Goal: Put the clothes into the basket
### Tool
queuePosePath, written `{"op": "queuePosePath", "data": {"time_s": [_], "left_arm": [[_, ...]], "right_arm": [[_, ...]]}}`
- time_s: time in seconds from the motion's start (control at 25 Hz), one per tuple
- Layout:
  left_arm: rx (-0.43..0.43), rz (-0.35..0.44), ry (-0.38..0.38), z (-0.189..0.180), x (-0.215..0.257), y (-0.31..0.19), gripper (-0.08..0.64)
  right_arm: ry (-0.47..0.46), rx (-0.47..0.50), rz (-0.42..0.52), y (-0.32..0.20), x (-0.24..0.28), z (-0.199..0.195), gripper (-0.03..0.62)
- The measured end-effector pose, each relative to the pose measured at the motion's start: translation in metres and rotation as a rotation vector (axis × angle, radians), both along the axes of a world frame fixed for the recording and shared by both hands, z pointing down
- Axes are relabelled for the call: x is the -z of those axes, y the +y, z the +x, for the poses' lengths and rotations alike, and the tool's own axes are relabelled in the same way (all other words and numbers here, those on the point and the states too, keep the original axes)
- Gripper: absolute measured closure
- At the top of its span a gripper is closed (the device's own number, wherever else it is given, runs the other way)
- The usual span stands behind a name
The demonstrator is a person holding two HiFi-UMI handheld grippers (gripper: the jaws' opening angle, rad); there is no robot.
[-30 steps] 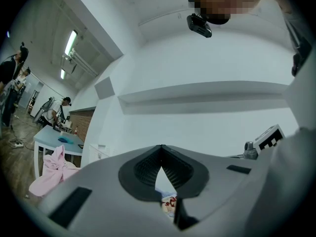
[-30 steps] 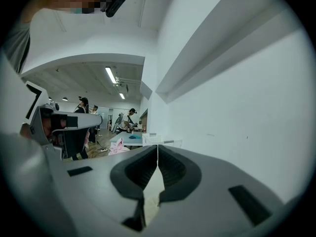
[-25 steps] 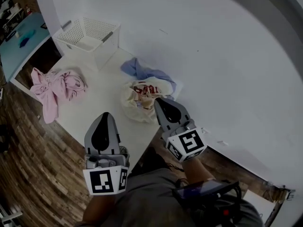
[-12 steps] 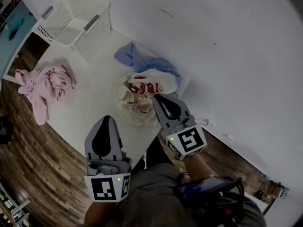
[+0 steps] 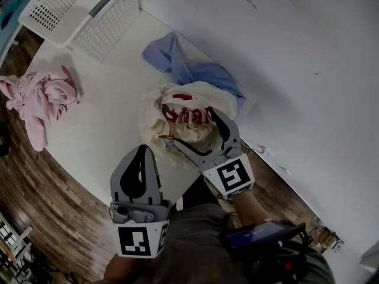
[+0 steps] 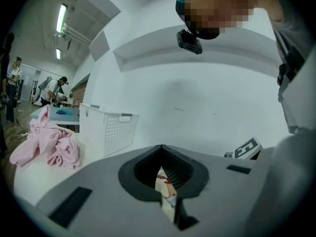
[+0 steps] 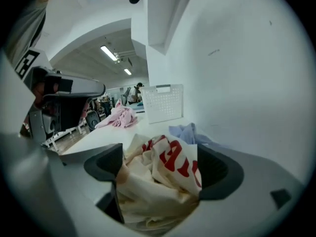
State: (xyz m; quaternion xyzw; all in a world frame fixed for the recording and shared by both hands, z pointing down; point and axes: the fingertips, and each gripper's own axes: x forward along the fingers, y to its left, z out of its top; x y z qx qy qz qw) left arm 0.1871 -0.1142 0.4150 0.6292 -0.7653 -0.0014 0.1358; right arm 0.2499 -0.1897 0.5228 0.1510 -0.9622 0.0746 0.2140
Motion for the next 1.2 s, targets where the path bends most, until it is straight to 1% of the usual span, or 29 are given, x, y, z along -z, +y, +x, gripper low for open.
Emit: {"op": "queuePosePath", "data": {"time_s": [0.08,0.2,0.32,0.4,0.48,0.6,0.68,0.76,0.8,0.88,0.96,1.08,1.12,1.2], "left_arm": [[0.011,-0.018,0.002,-0.005,-0.01,-0.004,0.552],[0.028,-0.04,0.009,-0.012,-0.024,-0.006,0.552],[0.044,-0.061,0.031,-0.017,-0.033,-0.006,0.552],[0.054,-0.065,0.036,-0.019,-0.036,-0.005,0.552],[0.066,-0.067,0.038,-0.022,-0.036,-0.003,0.552],[0.086,-0.059,0.04,-0.025,-0.031,0.003,0.552],[0.095,-0.052,0.038,-0.026,-0.026,0.009,0.552],[0.099,-0.039,0.039,-0.025,-0.019,0.015,0.552],[0.101,-0.033,0.039,-0.024,-0.015,0.019,0.552],[0.105,-0.02,0.032,-0.024,-0.008,0.028,0.552],[0.114,-0.004,0.016,-0.026,-0.001,0.037,0.552],[0.124,0.007,0.009,-0.023,0.012,0.057,0.552],[0.125,0.013,0.006,-0.023,0.016,0.064,0.552],[0.127,0.035,-0.01,-0.023,0.026,0.075,0.552]], "right_arm": [[0.048,0.006,-0.02,-0.004,-0.019,-0.003,0.097],[0.106,0.012,-0.081,-0.008,-0.043,-0.006,0.061],[0.175,0.043,-0.15,-0.007,-0.059,-0.008,0.06],[0.209,0.066,-0.161,-0.007,-0.063,-0.009,0.068],[0.223,0.094,-0.157,-0.003,-0.064,-0.012,0.141],[0.236,0.137,-0.166,0.007,-0.065,-0.015,0.29],[0.231,0.144,-0.169,0.012,-0.064,-0.016,0.375],[0.214,0.137,-0.178,0.016,-0.062,-0.014,0.442],[0.205,0.132,-0.188,0.019,-0.061,-0.012,0.462],[0.184,0.128,-0.214,0.026,-0.058,-0.012,0.482],[0.147,0.124,-0.25,0.035,-0.055,-0.016,0.487],[0.07,0.106,-0.34,0.058,-0.04,-0.017,0.491],[0.045,0.1,-0.358,0.065,-0.034,-0.019,0.491],[-0.002,0.092,-0.362,0.073,-0.019,-0.024,0.492]]}}
